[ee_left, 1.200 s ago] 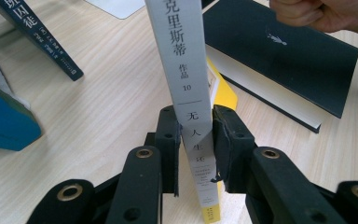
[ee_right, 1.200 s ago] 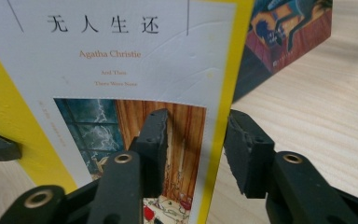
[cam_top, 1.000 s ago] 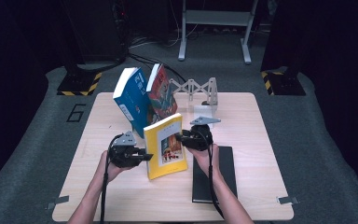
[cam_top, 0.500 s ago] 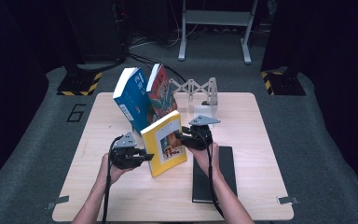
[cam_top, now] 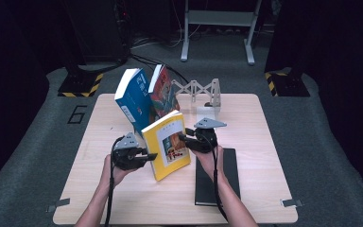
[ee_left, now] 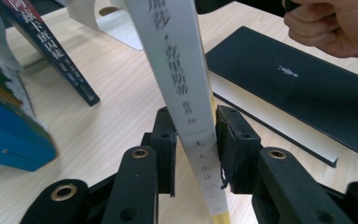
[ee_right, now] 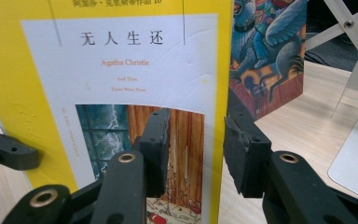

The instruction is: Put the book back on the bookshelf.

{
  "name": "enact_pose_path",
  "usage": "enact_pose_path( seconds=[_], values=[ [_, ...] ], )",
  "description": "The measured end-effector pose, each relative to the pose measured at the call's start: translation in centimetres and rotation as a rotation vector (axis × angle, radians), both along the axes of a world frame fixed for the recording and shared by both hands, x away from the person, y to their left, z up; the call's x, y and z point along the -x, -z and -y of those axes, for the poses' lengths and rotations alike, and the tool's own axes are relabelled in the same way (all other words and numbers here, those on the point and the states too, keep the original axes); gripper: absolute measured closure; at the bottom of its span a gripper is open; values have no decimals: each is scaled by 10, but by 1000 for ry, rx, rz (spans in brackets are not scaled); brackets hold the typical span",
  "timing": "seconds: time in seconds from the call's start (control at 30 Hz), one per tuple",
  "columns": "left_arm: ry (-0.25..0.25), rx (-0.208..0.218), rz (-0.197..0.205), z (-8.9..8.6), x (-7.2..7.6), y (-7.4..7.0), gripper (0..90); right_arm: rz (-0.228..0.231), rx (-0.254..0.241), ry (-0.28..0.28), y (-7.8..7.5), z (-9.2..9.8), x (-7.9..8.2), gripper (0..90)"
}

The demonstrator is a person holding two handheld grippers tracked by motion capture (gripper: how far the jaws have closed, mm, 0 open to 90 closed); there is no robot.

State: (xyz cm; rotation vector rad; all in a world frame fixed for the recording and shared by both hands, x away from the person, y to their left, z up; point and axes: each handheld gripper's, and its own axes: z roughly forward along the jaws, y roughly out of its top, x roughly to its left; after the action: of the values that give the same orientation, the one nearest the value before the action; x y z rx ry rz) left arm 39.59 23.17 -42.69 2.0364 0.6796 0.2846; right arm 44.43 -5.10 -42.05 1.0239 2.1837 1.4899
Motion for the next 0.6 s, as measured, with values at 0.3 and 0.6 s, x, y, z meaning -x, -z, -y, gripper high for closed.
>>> enact_pose_path(
  seconds=[0.3, 0.6],
  values=[
    [66, -65, 86, 7, 7, -3, 700, -10, -7, -13, 2, 1, -1, 588],
    [71, -55, 62, 5, 5, -3, 705, -4, -17, -34, 0, 0, 0, 522]
  ],
)
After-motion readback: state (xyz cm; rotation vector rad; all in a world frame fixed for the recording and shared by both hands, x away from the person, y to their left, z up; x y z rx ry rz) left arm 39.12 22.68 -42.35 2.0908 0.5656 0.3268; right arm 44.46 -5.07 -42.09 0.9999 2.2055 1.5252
